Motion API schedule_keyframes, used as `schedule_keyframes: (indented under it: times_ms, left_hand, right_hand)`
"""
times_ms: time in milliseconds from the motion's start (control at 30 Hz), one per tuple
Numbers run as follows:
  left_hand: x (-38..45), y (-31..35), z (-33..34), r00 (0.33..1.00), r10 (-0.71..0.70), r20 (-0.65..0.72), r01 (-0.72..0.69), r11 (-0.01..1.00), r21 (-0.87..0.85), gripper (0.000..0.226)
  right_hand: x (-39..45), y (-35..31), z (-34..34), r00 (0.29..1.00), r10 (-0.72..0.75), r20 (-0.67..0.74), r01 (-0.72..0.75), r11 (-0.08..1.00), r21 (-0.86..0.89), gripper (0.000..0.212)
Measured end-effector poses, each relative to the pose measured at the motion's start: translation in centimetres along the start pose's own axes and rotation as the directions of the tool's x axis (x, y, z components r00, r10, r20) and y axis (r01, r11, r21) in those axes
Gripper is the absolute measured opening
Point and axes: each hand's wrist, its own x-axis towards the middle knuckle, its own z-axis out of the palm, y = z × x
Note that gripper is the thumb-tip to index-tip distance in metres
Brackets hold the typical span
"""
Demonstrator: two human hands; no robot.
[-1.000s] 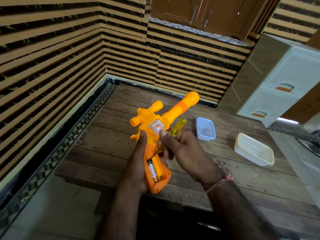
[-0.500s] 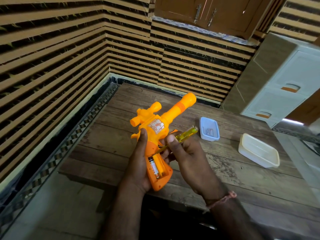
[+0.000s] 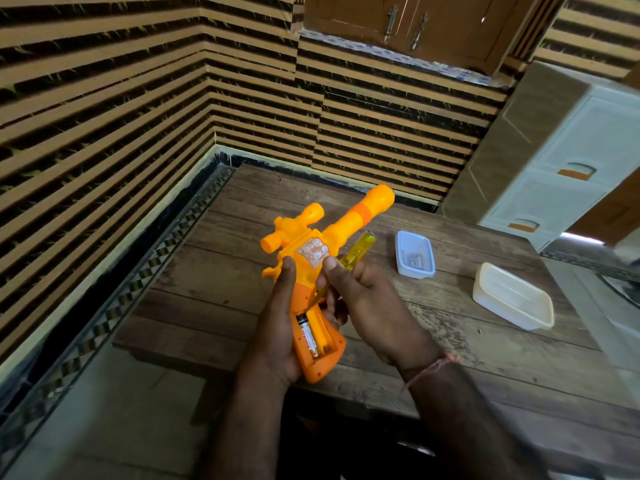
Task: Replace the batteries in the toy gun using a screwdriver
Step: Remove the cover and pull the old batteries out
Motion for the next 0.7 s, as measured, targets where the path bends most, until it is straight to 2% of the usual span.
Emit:
schedule_keyframes:
  times_ms: [133,433,700]
  left_hand:
    - [-0.3,0.3,0.4,1.0,-0.014,0.024,0.013,1.0,0.017,0.055]
    - [-0.4,0.0,1.0,0.999,-0.031,-0.008,0.031,0.999,0.024,0.059]
    - [-0.6,0.0,1.4,0.998,-0.071,0.0,0.07,0.997,0.032,0.06]
  right_hand:
    - [0.8,-0.3,0.2,0.999,0.031,-0.027,-0.03,0.998,0.046,0.04]
    - [0.0,0.4,0.0,0.992,0.077,-0.105,-0.057,0.982,0.181,0.037]
    - [-0.3,0.1,-0.2,0.987,0.1,-0.128,-0.074,0.978,0.194,0.037]
